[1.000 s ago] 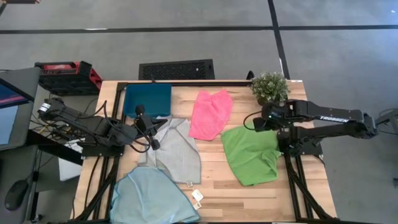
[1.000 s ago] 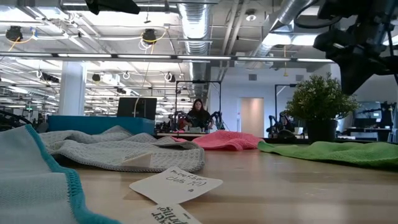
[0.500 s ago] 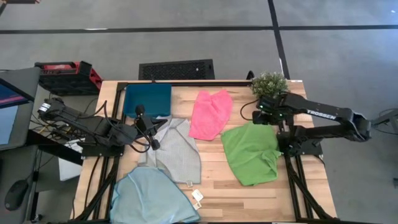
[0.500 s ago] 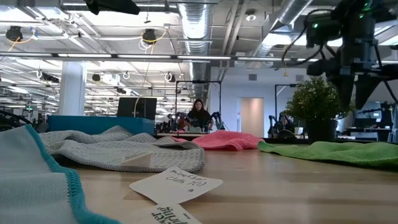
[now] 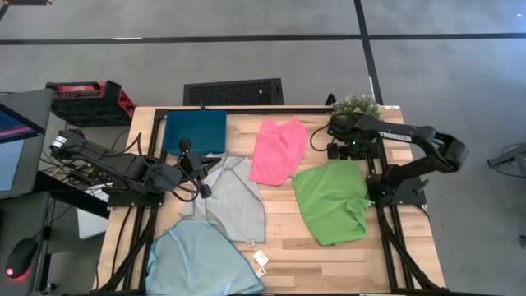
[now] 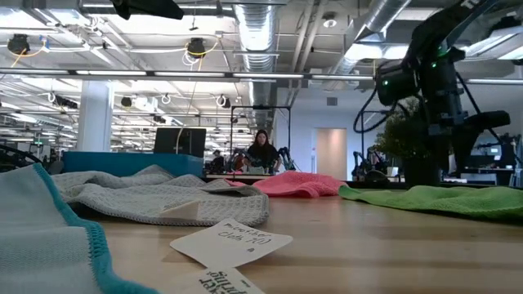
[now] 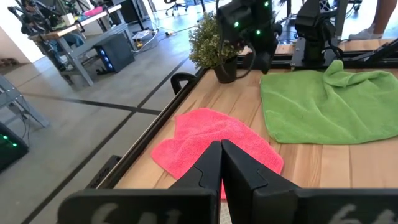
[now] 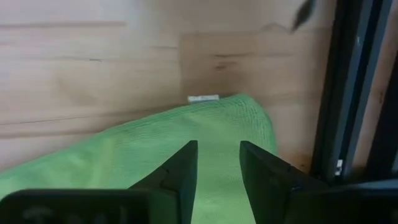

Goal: Fold microfiber towels
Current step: Fold the green cloth

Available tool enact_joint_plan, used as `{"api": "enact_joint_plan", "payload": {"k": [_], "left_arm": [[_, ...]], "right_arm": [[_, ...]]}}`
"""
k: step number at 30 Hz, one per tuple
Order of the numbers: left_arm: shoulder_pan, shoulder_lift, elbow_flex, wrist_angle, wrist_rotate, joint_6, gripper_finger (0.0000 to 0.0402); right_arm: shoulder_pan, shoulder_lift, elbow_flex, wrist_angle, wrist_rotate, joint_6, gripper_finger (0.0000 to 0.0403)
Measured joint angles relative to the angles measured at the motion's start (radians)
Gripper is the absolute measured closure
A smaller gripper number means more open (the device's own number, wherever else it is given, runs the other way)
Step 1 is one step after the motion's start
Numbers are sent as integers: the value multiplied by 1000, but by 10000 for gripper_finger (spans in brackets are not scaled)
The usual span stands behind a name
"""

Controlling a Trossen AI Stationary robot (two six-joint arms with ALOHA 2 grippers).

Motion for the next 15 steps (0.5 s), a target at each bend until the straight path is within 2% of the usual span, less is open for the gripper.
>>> {"api": "enact_joint_plan", "payload": {"k": [15], "left_arm": [[0, 0, 0, 0, 1, -2, 401]], "right_arm": [[-1, 188, 0, 39, 47, -22, 262]]}}
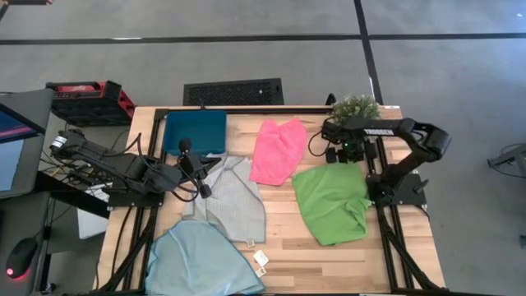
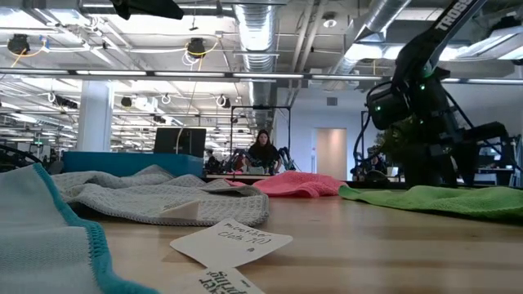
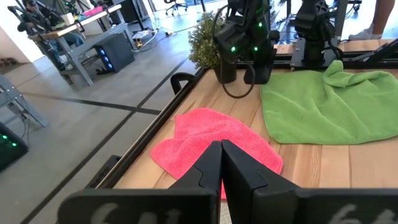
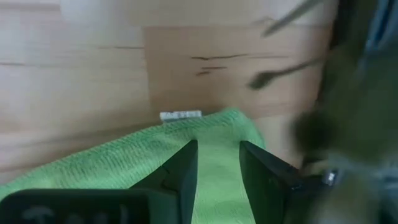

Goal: Fold microfiber towels
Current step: Fold the green cloth

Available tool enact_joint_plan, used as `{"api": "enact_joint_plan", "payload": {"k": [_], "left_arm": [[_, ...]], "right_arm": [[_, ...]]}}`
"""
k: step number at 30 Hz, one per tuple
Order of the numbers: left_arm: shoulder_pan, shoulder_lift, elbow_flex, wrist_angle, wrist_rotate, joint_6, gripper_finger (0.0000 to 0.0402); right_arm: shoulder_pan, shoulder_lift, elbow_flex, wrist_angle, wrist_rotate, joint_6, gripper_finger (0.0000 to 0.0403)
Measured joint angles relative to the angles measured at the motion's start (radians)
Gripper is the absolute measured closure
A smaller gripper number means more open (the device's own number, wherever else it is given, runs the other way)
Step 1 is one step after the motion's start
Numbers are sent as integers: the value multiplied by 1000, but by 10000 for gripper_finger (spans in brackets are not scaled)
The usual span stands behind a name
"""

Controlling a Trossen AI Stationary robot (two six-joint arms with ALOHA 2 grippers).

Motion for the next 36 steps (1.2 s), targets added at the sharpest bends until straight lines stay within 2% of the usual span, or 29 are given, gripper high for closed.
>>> {"api": "enact_joint_plan", "payload": {"k": [10, 23, 27, 32, 36], "left_arm": [[0, 0, 0, 1, 0, 0, 401], [0, 0, 0, 3, 0, 0, 402], [0, 0, 0, 3, 0, 0, 401], [0, 0, 0, 3, 0, 0, 402], [0, 0, 0, 3, 0, 0, 402]], "right_arm": [[78, 44, 1, 56, -51, -132, 266], [275, 40, 2, 132, -200, -132, 271], [340, 40, 2, 175, -240, -84, 271], [408, 40, 3, 214, -264, -66, 270], [432, 39, 44, 169, -255, -71, 271]]}}
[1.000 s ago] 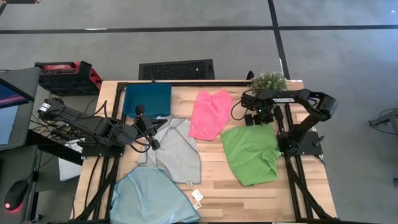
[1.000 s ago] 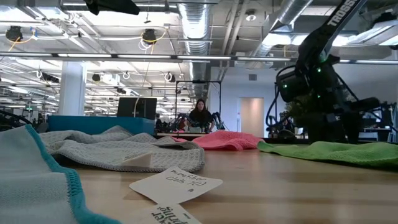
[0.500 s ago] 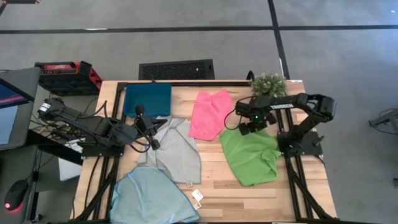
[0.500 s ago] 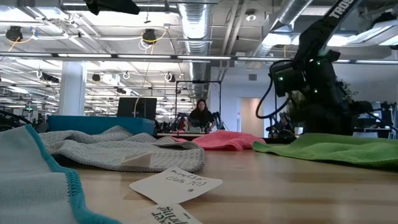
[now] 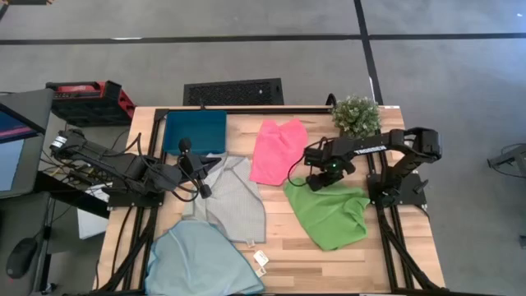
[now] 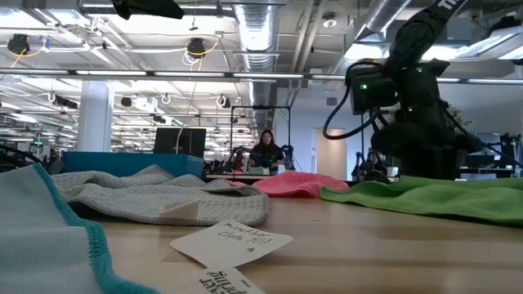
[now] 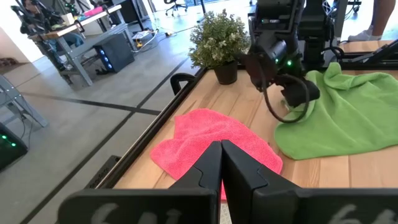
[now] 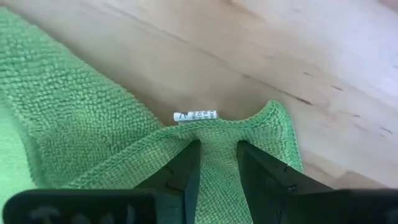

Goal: Fold microfiber towels
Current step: Fold the green cloth

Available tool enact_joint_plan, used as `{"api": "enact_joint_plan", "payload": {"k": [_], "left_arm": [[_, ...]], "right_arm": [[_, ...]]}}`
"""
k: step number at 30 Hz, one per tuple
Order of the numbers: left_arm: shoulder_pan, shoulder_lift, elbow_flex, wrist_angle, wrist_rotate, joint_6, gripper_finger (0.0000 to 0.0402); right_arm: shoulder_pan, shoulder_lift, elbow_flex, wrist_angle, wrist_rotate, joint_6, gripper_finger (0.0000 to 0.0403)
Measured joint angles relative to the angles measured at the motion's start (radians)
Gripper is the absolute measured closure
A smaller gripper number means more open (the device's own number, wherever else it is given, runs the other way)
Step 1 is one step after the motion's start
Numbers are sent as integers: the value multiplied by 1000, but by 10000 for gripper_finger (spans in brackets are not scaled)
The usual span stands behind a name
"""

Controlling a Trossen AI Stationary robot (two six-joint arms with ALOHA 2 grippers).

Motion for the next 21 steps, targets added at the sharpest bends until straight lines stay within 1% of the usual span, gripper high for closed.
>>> {"api": "enact_joint_plan", "payload": {"k": [3, 6, 9, 15, 21], "left_arm": [[0, 0, 0, 1, 0, 0, 401], [0, 0, 0, 3, 7, 0, 401], [0, 0, 0, 4, 28, 0, 401], [0, 0, 0, 0, 68, -6, 401], [0, 0, 0, 0, 69, -23, 402]], "right_arm": [[-2, -30, 55, -43, 31, 13, 269], [-25, -62, 85, -82, 90, 60, 268], [-61, -80, 88, -83, 97, 104, 270], [-111, -31, 88, -75, 120, 89, 269], [-135, 33, 88, -70, 123, 85, 269]]}}
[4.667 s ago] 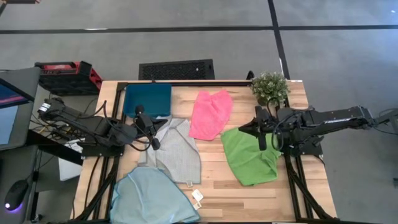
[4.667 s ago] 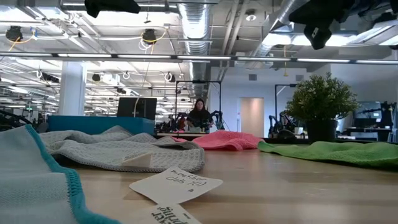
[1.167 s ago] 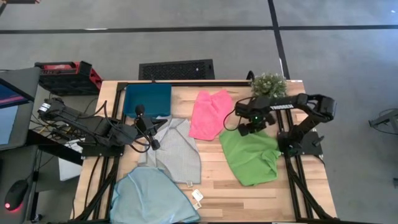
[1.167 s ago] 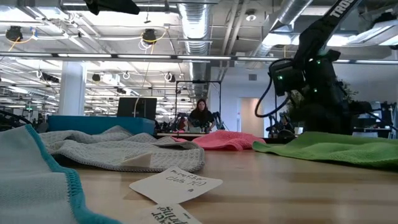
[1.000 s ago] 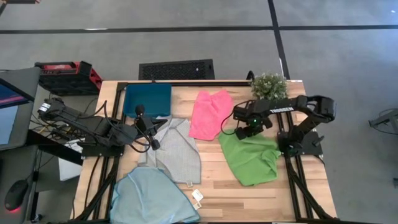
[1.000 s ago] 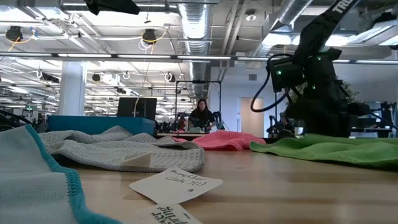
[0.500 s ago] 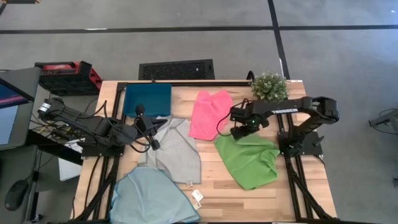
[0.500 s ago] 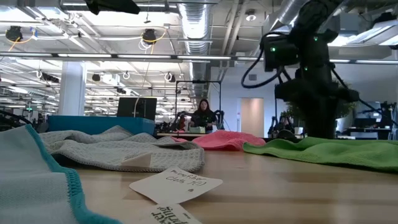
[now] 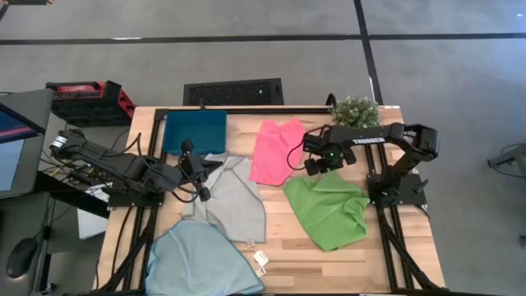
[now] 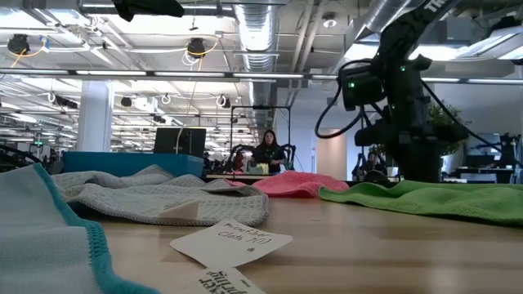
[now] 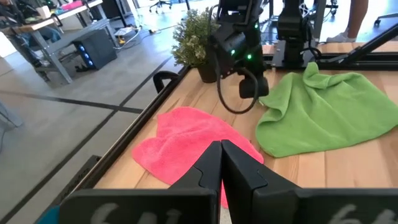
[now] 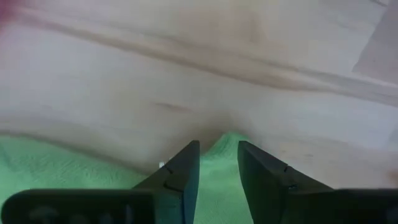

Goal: Fold microfiber towels
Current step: Fold the green cloth

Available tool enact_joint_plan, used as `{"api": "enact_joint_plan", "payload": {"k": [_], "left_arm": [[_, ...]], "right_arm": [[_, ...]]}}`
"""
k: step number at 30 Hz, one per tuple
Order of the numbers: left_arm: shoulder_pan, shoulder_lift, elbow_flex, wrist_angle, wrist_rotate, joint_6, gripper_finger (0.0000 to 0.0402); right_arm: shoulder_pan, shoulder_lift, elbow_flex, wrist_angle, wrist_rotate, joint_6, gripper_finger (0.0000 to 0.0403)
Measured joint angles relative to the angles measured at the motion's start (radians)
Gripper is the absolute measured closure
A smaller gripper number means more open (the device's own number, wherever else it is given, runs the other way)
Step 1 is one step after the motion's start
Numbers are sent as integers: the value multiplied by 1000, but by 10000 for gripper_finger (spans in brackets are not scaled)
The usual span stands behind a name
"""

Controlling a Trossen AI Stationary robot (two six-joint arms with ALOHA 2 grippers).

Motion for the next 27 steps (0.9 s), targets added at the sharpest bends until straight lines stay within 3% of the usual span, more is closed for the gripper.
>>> {"api": "enact_joint_plan", "payload": {"k": [17, 27], "left_arm": [[0, 0, 0, 0, 0, -3, 401], [0, 0, 0, 3, 1, -118, 401]], "right_arm": [[0, 95, 6, -2, -23, -58, 278], [1, 95, 4, 19, -30, -76, 383]]}}
